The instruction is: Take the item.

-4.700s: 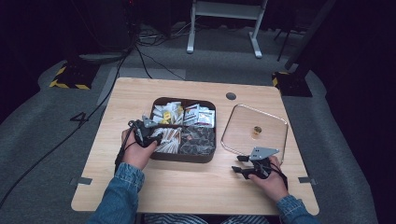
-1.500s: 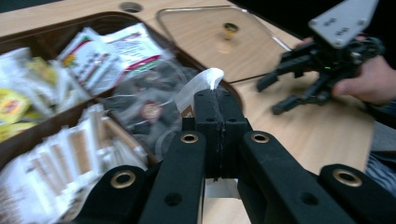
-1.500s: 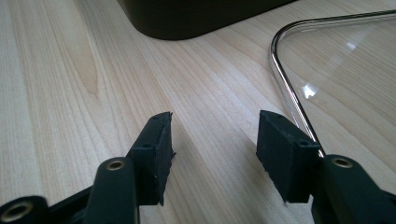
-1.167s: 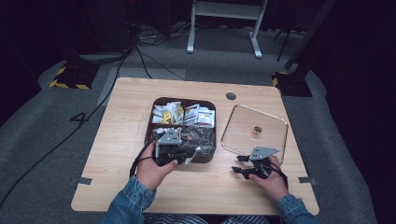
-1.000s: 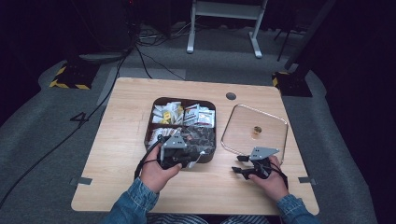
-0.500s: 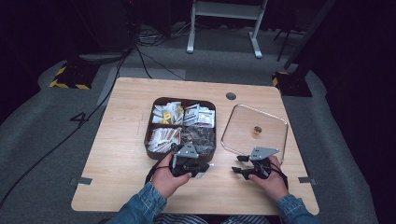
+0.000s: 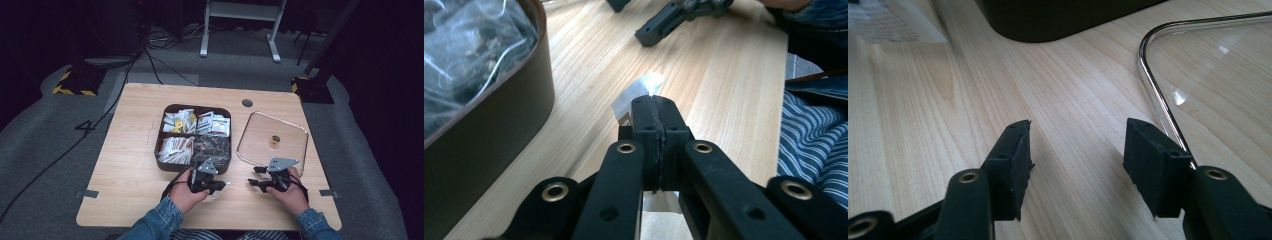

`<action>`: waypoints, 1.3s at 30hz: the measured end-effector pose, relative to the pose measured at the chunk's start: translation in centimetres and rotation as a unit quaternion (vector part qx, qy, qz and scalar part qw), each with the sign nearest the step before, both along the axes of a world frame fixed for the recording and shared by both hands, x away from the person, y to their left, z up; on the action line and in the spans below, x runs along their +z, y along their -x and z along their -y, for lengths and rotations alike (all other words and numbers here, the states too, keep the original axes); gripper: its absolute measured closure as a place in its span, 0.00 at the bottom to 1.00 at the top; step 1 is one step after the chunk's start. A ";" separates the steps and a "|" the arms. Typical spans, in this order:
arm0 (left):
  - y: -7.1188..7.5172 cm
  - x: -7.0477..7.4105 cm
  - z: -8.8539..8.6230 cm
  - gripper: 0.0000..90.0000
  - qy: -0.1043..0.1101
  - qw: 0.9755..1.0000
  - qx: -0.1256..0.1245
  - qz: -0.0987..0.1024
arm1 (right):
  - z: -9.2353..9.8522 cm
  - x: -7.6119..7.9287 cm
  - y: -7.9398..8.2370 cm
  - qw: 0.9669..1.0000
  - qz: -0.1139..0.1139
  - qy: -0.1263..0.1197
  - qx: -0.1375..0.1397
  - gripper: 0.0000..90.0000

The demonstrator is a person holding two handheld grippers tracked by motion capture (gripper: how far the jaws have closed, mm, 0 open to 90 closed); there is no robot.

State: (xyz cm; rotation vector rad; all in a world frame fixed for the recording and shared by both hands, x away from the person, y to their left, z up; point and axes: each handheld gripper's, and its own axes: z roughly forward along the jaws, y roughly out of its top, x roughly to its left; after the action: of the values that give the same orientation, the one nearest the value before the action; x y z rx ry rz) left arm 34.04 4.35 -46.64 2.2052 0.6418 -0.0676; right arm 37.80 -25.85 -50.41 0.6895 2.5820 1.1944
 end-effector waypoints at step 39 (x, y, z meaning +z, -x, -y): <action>1.3 0.6 -2.3 0.50 -0.005 0.997 0.067 0.048 | 0.3 0.0 -0.3 1.000 -0.016 -0.015 0.001 0.50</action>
State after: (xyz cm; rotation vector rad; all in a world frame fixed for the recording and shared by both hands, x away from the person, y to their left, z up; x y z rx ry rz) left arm 32.78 6.63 -46.06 2.1550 0.7356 0.1112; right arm 38.13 -26.10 -50.39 0.7196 2.5963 1.2340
